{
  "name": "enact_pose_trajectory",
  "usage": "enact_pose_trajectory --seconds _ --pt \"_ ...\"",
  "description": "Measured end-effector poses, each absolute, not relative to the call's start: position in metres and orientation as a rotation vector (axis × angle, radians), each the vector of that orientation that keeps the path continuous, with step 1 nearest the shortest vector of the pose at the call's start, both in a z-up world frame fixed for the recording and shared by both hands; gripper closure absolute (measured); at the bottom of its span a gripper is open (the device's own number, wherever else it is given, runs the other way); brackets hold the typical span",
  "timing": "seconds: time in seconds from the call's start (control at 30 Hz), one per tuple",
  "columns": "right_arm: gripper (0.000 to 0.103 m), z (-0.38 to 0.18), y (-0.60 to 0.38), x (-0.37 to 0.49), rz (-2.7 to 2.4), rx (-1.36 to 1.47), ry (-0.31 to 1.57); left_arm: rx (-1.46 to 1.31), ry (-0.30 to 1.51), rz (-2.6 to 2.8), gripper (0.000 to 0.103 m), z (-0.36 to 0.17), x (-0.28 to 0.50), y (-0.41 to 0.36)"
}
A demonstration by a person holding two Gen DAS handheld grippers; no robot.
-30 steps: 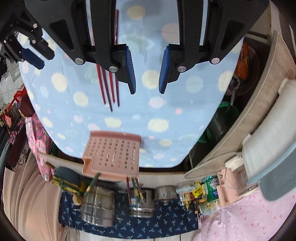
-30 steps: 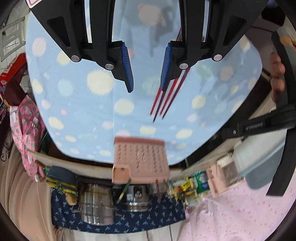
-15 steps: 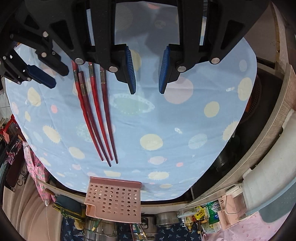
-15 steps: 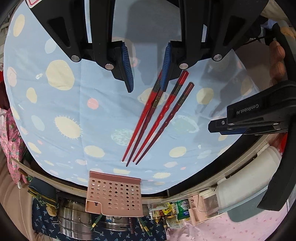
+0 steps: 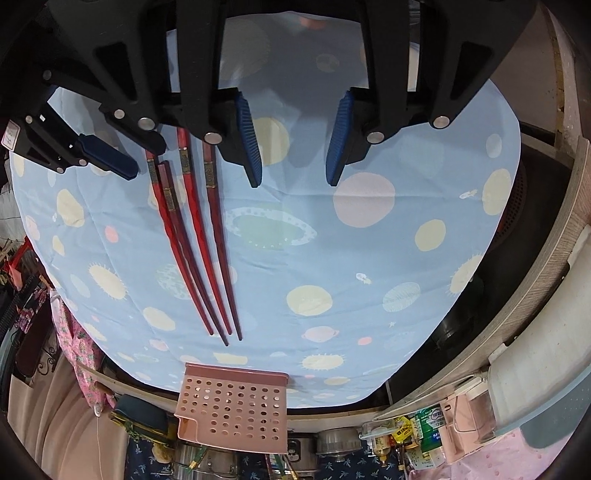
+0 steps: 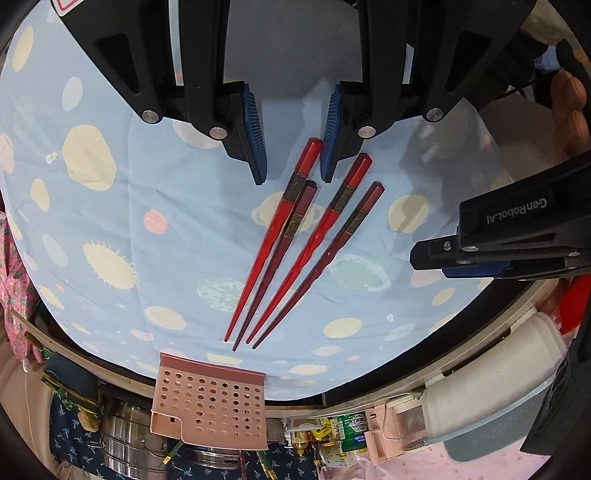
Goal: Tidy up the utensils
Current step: 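Grasp a bright red chopstick with the right tool while the left grasps a dark red one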
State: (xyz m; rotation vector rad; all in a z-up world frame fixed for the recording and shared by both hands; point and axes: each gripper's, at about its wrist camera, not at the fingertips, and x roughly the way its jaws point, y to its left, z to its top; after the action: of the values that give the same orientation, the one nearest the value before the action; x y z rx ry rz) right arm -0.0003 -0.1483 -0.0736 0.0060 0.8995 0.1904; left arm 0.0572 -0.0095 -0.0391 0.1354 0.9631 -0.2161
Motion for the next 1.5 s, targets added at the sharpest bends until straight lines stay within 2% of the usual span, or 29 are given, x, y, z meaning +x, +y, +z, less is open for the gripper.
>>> enact_pose_trajectory --seconds 0.2,0.33,0.57,1.27,1.37,1.4,1.47,1.5 --pt "0.080 -0.074 -0.155 0.000 0.172 0.025 0.899 0.137 0.975 -0.234 0.067 -0.042 0.056 -0.014" --pt "0.085 -0.074 -0.163 0.000 0.146 0.043 0.899 0.139 0.976 -0.244 0.060 -0.043 0.055 -0.018" --pt "0.095 -0.074 -0.179 0.002 0.097 0.084 0.905 0.130 0.994 -0.270 0.058 -0.046 0.056 -0.023" --pt "0.096 -0.075 -0.196 0.004 0.068 0.141 0.913 0.129 1.044 -0.302 0.057 -0.064 0.065 -0.041" --pt "0.096 -0.075 -0.196 0.004 0.068 0.140 0.913 0.129 1.043 -0.297 0.065 -0.063 0.066 -0.040" --pt "0.096 -0.075 -0.196 0.004 0.068 0.141 0.913 0.123 1.044 -0.298 0.073 -0.063 0.066 -0.039" --pt "0.096 -0.075 -0.196 0.004 0.069 0.142 0.913 0.107 1.051 -0.302 0.081 -0.063 0.068 -0.035" --pt "0.096 -0.075 -0.196 0.004 0.068 0.141 0.914 0.100 1.054 -0.304 0.089 -0.062 0.068 -0.034"
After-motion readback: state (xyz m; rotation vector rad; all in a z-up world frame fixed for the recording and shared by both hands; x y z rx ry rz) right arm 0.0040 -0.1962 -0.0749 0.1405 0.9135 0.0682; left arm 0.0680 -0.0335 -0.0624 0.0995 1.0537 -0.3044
